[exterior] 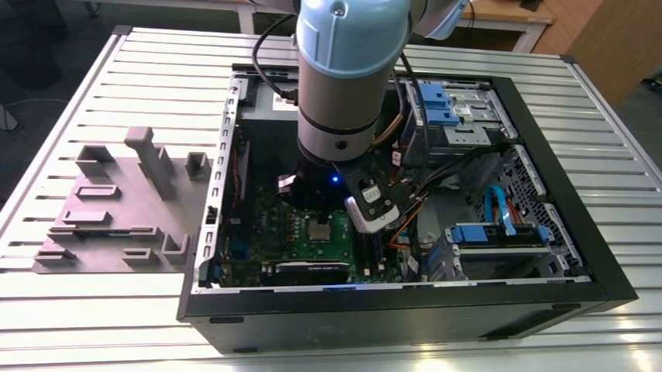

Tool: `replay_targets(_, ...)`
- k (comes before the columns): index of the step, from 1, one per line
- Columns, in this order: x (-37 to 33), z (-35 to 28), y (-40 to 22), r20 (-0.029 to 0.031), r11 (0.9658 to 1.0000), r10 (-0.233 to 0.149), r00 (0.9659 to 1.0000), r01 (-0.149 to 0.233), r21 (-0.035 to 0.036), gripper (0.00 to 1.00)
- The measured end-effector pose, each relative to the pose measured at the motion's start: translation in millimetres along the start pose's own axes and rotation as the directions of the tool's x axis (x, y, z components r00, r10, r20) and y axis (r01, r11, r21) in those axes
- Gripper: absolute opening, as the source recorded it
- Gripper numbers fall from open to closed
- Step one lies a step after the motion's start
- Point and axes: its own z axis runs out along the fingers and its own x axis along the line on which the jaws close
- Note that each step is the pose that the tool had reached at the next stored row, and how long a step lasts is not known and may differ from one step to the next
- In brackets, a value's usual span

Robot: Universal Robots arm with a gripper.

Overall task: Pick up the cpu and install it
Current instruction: 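Close the cpu cover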

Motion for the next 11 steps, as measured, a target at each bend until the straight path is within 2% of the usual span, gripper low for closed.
replay_targets(5,-6.6,0.0,-0.2,-0.0001,1.0000,0.000,1.0000,0.000,0.0002,0.10)
replay_targets(11,-19.0,0.3,-0.6,-0.0001,1.0000,0.000,1.0000,0.000,0.0002,0.10)
